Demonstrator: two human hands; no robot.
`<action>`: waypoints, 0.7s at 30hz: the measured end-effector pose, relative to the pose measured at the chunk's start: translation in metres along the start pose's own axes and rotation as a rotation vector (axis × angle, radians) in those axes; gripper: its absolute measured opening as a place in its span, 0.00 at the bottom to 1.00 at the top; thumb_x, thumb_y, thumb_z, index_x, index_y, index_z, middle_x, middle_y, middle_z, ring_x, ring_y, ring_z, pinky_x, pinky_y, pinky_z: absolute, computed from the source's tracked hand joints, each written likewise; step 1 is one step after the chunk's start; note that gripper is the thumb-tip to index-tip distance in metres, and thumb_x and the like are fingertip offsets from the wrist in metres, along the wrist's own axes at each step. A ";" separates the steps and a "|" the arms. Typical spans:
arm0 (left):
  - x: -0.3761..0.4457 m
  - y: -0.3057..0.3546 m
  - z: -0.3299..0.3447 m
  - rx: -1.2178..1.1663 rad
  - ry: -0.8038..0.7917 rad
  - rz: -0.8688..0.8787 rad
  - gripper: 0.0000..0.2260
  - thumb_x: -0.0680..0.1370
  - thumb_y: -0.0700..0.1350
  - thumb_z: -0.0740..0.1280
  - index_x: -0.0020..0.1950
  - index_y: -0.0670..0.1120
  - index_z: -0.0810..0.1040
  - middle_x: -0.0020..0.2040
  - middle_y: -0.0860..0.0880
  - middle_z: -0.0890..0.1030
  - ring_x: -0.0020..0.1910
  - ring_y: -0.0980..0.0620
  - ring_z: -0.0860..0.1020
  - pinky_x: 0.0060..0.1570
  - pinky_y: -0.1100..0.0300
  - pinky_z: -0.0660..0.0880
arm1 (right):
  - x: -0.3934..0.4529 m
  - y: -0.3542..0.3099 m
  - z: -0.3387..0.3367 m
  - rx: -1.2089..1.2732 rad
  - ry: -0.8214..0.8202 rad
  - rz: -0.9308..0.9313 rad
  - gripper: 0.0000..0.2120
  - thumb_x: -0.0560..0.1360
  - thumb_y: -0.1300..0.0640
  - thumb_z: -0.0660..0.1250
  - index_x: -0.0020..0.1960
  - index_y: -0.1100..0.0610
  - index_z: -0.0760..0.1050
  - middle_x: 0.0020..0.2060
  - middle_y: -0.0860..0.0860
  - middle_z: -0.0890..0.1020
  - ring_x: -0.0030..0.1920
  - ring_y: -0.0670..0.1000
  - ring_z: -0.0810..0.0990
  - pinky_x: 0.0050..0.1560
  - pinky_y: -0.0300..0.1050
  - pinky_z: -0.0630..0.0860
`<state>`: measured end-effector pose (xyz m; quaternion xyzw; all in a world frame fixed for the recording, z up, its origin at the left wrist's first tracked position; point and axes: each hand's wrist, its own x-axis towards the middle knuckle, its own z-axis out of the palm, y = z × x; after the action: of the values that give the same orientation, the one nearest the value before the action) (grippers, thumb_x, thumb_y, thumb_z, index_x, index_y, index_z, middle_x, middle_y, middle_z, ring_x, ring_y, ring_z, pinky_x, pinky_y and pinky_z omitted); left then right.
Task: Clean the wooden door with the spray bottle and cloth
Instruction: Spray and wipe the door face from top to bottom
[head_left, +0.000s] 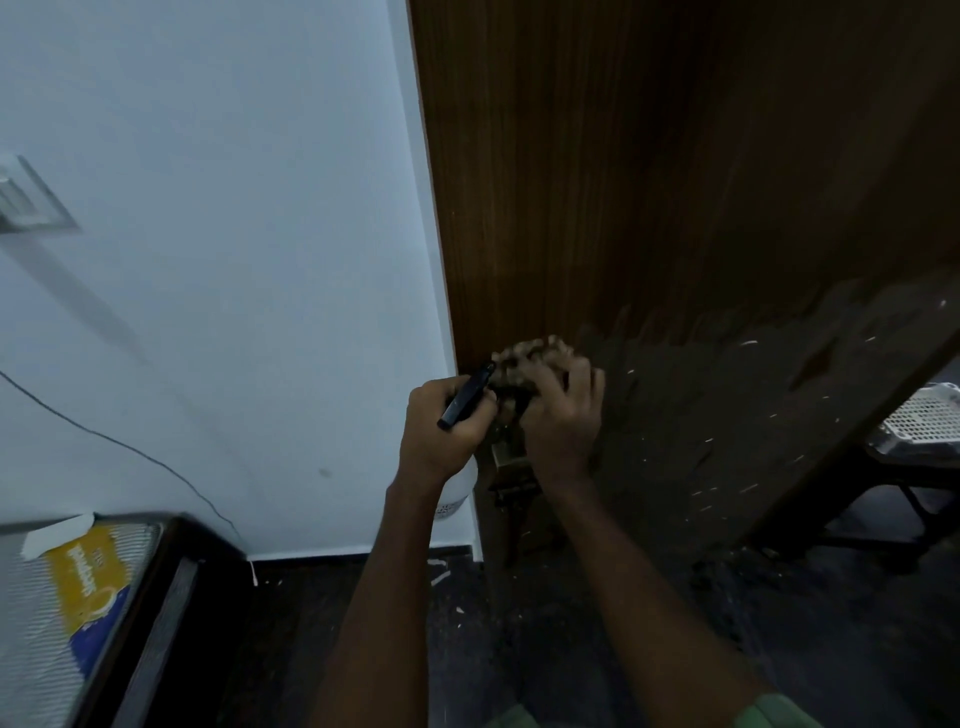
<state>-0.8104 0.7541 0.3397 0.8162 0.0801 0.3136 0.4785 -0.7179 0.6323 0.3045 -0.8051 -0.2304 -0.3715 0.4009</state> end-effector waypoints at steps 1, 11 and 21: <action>-0.001 0.002 0.002 -0.007 -0.006 0.001 0.15 0.80 0.43 0.69 0.33 0.45 0.76 0.26 0.49 0.74 0.25 0.45 0.73 0.26 0.53 0.67 | -0.017 0.007 0.000 -0.004 -0.082 0.063 0.13 0.74 0.66 0.66 0.56 0.57 0.82 0.58 0.58 0.78 0.56 0.59 0.77 0.55 0.48 0.76; 0.012 0.021 0.032 -0.039 -0.002 0.069 0.12 0.81 0.42 0.69 0.39 0.53 0.79 0.30 0.55 0.78 0.27 0.50 0.75 0.27 0.57 0.69 | 0.031 0.010 -0.014 0.109 0.055 0.078 0.14 0.74 0.66 0.67 0.57 0.55 0.81 0.54 0.57 0.78 0.54 0.53 0.75 0.54 0.28 0.66; 0.022 0.040 0.056 -0.031 -0.010 0.073 0.12 0.81 0.41 0.69 0.37 0.45 0.79 0.29 0.50 0.78 0.27 0.49 0.75 0.28 0.56 0.67 | 0.025 0.043 -0.033 0.111 -0.057 0.101 0.15 0.73 0.61 0.65 0.58 0.55 0.79 0.54 0.55 0.75 0.54 0.54 0.75 0.47 0.43 0.77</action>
<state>-0.7664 0.7012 0.3633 0.8126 0.0431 0.3281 0.4797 -0.6869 0.5831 0.3171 -0.8025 -0.2209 -0.3145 0.4565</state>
